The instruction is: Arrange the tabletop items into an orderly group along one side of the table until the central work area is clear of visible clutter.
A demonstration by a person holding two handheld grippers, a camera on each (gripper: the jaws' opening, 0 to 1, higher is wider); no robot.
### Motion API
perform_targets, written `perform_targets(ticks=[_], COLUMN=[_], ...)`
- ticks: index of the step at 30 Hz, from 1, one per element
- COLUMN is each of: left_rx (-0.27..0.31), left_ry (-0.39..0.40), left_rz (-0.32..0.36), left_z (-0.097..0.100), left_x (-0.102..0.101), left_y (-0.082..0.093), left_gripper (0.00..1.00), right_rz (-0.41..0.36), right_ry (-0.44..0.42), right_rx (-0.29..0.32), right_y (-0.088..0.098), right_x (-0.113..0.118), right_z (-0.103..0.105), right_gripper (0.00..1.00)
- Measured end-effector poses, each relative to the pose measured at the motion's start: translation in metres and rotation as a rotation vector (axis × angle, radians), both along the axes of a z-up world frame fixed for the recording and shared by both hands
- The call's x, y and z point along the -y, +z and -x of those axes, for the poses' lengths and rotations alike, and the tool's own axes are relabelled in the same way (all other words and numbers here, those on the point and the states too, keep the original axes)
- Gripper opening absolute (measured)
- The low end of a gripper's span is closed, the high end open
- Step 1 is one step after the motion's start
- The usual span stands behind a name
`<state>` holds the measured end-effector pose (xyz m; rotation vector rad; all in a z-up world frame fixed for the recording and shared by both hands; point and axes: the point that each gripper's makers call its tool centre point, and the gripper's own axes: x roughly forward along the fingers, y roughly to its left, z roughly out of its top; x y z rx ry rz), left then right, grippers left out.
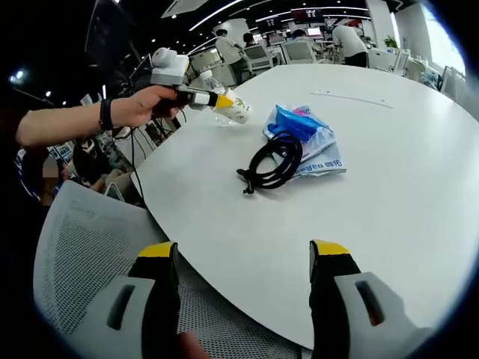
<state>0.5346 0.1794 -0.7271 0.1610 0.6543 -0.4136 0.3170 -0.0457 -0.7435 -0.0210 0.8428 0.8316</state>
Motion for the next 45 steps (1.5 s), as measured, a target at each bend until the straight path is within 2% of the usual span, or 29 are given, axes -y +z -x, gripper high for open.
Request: perform_targets(ticks=[19, 29, 34, 45], left_rx=[-0.047, -0.03, -0.009, -0.012], left_ry=[0.005, -0.001, -0.008, -0.028], left_rz=[-0.056, -0.087, -0.108, -0.115], left_z=[-0.001, -0.007, -0.013, -0.015], left_x=[0.001, 0.001, 0.0, 0.007], left_y=[-0.009, -0.007, -0.005, -0.005], left_gripper=[0.0, 0.0, 0.04, 0.07], right_rz=[0.002, -0.001, -0.001, -0.007], right_ry=[-0.011, -0.012, -0.013, -0.019], right_rx=[-0.008, -0.01, -0.009, -0.005], right_y=[-0.003, -0.003, -0.003, -0.002], right_x=[0.002, 0.002, 0.002, 0.003], right_z=[-0.001, -0.002, -0.002, -0.003], right_gripper=[0.71, 0.71, 0.71, 0.71])
